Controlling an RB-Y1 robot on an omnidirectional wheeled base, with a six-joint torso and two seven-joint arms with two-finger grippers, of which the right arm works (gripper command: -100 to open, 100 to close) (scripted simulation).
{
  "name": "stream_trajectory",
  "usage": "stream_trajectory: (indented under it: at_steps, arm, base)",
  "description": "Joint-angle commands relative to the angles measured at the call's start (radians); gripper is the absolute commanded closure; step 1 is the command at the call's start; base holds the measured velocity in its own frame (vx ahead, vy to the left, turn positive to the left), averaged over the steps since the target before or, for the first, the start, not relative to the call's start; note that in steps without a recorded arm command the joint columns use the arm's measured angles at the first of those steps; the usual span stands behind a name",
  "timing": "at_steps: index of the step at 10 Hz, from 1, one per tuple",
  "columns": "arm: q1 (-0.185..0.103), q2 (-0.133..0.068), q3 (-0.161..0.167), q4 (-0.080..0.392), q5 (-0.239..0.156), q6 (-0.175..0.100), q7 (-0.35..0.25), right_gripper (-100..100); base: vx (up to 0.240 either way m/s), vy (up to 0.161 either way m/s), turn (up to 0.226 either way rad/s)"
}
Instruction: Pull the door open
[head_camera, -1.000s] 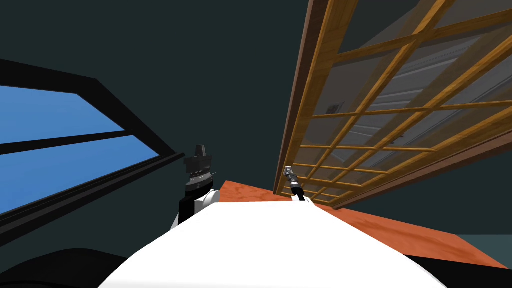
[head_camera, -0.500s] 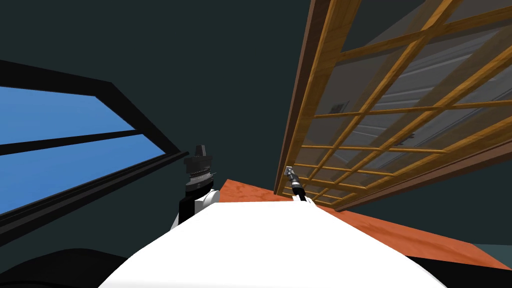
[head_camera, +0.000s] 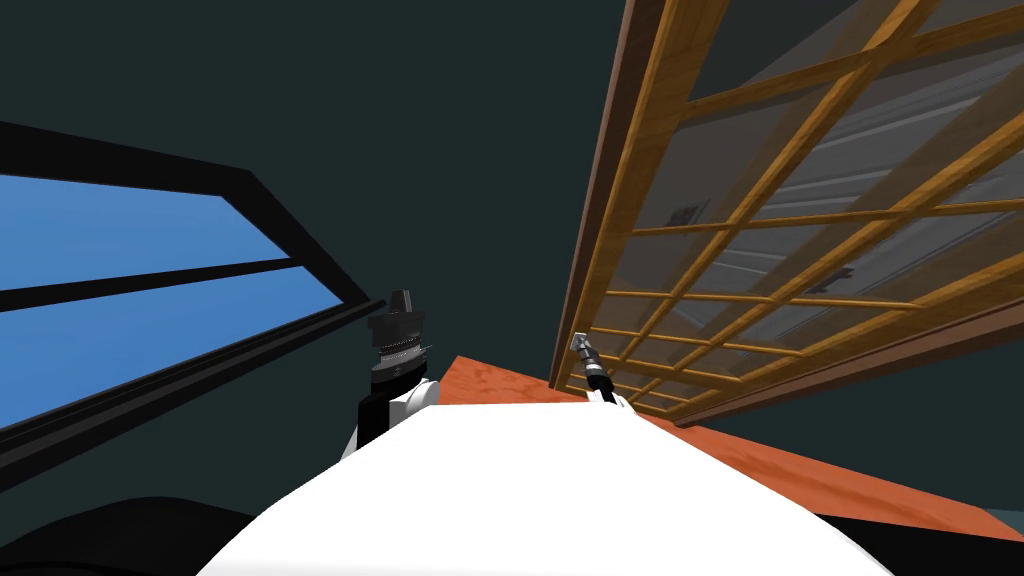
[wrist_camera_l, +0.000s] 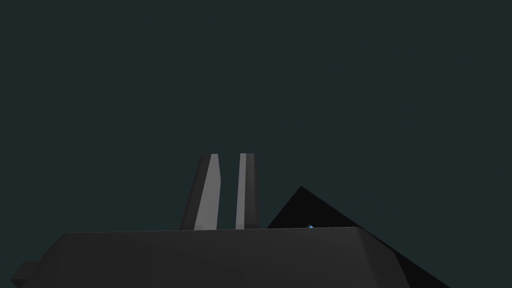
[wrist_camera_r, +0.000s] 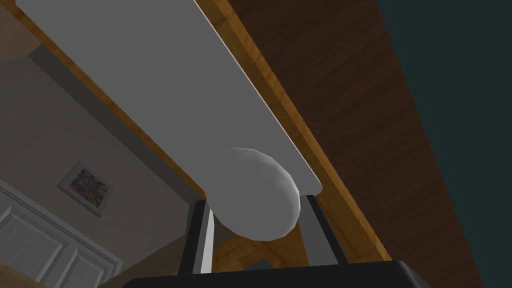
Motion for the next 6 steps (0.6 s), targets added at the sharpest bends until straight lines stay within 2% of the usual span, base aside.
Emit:
stream_trajectory:
  at_steps: [1,2,4,6]
  arm:
    - [-0.012,0.003,0.012,0.023,-0.010,-0.015,-0.034,100]
    - [-0.010,-0.003,0.022,0.025,-0.030,-0.015,-0.071,100]
    - [-0.010,-0.003,0.022,0.025,-0.030,-0.015,-0.074,100]
    - [-0.006,-0.015,0.042,0.027,-0.069,-0.017,-0.146,100]
  base:
    - [-0.022,-0.006,0.036]
    - [-0.020,0.000,0.049]
    - [-0.016,-0.003,0.026]
    - [-0.028,-0.004,0.082]
